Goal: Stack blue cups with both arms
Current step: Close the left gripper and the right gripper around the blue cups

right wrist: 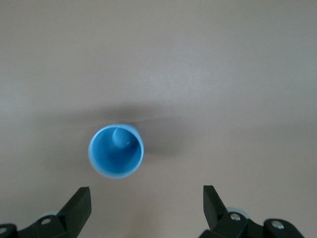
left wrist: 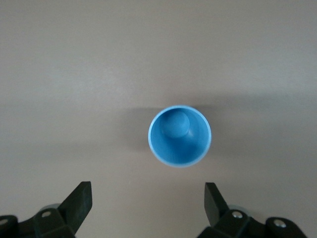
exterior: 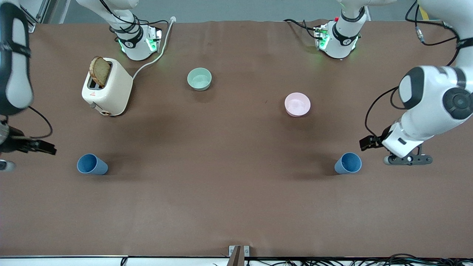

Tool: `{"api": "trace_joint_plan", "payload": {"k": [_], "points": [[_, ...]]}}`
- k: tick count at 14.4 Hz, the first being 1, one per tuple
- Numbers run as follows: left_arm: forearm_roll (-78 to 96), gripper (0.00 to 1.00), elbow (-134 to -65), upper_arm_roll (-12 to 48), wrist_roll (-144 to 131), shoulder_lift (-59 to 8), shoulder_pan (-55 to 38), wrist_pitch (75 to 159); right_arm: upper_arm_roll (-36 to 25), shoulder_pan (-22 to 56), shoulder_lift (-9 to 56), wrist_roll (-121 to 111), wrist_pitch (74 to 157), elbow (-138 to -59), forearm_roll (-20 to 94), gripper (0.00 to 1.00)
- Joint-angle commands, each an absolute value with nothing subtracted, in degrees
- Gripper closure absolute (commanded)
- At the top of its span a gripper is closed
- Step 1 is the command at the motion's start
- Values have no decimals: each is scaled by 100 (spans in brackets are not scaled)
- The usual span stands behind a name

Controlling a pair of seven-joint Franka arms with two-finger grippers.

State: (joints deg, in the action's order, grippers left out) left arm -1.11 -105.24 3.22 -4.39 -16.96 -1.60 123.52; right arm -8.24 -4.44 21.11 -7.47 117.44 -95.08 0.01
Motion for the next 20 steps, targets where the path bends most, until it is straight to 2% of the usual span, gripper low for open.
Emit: {"api": "trace_joint_plan", "payload": {"k": [1, 3, 4, 7, 8, 12, 14, 15, 20], "points": [[-141, 2, -10503, 352, -483, -2116, -141, 12813, -809, -387, 2354, -800, 12557, -10036, 26, 0], [-141, 15, -10485, 352, -492, -2433, -114, 13103, -800, -378, 2609, -817, 13111, -10282, 26, 0], [-132, 18, -10468, 352, -492, -2548, -97, 13218, -791, -369, 2689, -826, 13313, -10388, 26, 0], [-132, 39, -10459, 352, -501, -2794, -123, 13412, -782, -325, 2838, -835, 13710, -10582, 35, 1], [-132, 48, -10468, 352, -501, -2804, -114, 13421, -782, -308, 2917, -835, 13781, -10582, 26, 9], [-123, 83, -10459, 352, -510, -2856, -105, 13412, -765, -316, 3050, -826, 13799, -10573, 70, 51], [-123, 98, -10459, 360, -510, -2848, -114, 13412, -765, -325, 3059, -826, 13799, -10573, 245, 89], [-114, 99, -10459, 360, -510, -2839, -123, 13412, -765, -360, 3059, -826, 13790, -10565, 429, 100], [-106, 100, -10293, 448, -877, -2524, -491, 13036, -791, -378, 2954, -1072, 13484, -10372, 606, 100]]}}
